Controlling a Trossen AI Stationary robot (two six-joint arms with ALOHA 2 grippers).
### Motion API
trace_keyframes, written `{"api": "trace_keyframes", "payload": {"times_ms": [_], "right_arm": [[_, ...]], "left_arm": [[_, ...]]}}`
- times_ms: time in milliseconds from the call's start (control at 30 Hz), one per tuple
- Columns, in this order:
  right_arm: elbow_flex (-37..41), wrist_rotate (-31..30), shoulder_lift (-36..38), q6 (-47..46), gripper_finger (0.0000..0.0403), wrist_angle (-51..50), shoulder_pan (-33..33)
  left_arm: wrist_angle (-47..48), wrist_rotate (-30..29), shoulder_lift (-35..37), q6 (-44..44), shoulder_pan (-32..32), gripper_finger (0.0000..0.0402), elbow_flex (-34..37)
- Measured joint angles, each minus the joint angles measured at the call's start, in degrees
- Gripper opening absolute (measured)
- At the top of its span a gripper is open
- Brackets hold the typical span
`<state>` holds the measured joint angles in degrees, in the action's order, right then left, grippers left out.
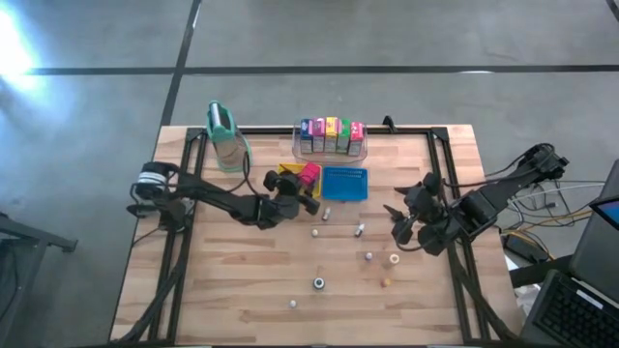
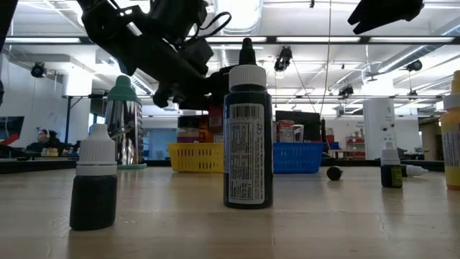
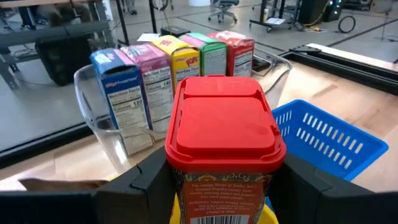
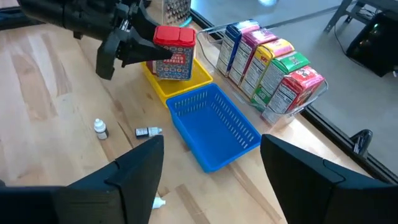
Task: Pick & Place Kitchen Items
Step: Put the red seasoning can into the yellow bin
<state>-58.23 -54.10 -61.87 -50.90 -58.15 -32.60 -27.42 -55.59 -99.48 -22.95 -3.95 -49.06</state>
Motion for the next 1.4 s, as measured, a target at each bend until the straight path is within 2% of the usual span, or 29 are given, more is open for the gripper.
{"api": "trace_keyframes", "payload": {"times_ms": [333,1000,1400], "right_arm": [[0.7,0.1,0.0,-0.5,0.0240,0.0,0.0],[0.7,0.1,0.0,-0.6,0.0285,0.0,0.0],[0.7,0.0,0.0,-0.6,0.0284,0.0,0.0]], "left_arm": [[0.0,-1.3,-1.8,-2.6,0.6,0.0212,-0.1],[0.2,-1.4,-3.3,-4.4,2.8,0.0212,-0.2],[0.5,-1.3,-3.3,-1.1,2.7,0.0212,-2.2]]}}
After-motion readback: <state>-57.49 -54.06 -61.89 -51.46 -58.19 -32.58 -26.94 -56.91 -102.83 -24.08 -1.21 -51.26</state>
